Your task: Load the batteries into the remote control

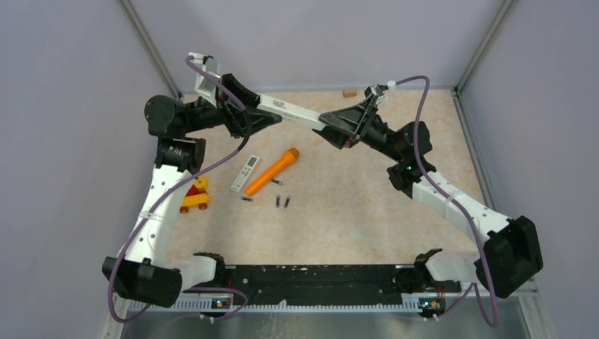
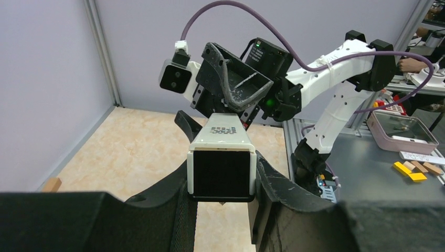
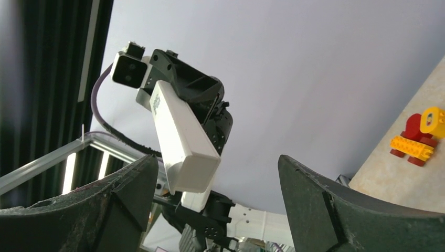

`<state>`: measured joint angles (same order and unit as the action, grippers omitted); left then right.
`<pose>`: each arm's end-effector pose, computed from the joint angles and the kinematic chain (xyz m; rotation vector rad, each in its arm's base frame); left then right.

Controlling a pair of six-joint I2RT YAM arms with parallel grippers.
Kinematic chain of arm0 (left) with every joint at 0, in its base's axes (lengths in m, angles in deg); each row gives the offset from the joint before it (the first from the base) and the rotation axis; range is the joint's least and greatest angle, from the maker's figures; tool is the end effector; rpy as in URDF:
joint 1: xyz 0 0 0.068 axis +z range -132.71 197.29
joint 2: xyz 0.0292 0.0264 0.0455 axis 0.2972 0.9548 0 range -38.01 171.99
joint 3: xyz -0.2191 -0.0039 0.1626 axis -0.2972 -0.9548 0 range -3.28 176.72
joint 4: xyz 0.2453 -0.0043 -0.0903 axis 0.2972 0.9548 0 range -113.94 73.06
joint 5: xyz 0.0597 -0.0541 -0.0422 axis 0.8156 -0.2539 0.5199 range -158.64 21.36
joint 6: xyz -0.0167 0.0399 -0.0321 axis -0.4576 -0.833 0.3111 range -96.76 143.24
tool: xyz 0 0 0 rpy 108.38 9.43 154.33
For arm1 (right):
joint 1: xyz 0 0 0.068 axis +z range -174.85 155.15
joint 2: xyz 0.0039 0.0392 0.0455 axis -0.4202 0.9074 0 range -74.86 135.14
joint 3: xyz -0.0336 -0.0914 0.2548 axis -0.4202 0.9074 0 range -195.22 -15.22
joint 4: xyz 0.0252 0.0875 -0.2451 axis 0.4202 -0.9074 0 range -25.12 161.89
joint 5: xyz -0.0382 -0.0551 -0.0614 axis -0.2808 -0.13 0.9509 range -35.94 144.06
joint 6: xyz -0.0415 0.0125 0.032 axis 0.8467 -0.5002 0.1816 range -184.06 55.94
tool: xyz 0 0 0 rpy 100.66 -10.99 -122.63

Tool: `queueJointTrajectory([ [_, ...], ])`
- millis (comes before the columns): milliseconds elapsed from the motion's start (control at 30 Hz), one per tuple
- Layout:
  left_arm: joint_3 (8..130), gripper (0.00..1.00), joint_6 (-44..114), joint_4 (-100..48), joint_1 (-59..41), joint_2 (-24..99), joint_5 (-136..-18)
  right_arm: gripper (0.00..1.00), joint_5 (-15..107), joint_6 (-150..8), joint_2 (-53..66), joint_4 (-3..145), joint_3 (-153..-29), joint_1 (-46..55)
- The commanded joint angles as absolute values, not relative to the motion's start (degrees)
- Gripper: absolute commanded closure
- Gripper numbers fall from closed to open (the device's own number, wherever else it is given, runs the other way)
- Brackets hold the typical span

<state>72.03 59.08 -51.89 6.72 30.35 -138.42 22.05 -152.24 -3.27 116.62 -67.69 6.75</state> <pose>0.2193 -0.0750 0.4975 0.9690 1.1321 -1.2464 0.2301 0.1636 0.3854 0.0999 1.5050 2.0832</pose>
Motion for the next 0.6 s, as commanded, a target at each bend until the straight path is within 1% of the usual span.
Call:
queueJointTrajectory([
  [0, 71.8, 1.0, 57.7, -52.7, 6.8, 28.5, -140.2, 0.15, 21.1, -147.5, -3.7, 111.4, -72.9, 6.1],
  [100, 71.7, 1.0, 57.7, -52.6, 6.8, 28.3, -139.9, 0.23, 18.7, -146.8, -2.3, 110.3, -74.9, 6.1],
  [233, 71.8, 1.0, 57.6, -52.4, 6.9, 28.1, -139.6, 0.41, 18.0, -145.3, -2.7, 107.8, -75.1, 6.1],
  [333, 72.1, 1.0, 57.1, -50.7, 7.0, 27.6, -139.8, 0.46, 17.7, -142.9, -4.1, 104.6, -73.7, 5.6],
  [433, 71.8, 1.0, 55.7, -48.4, 7.2, 26.9, -139.2, 0.54, 16.8, -142.5, -5.0, 103.7, -72.0, 4.1],
  [500, 71.7, 1.0, 55.3, -48.0, 7.2, 26.7, -139.1, 0.55, 16.7, -142.1, -5.4, 103.1, -71.4, 3.6],
  [567, 71.5, 1.0, 55.2, -48.0, 7.2, 26.7, -139.1, 0.47, 16.8, -141.6, -5.7, 102.7, -71.3, 3.4],
])
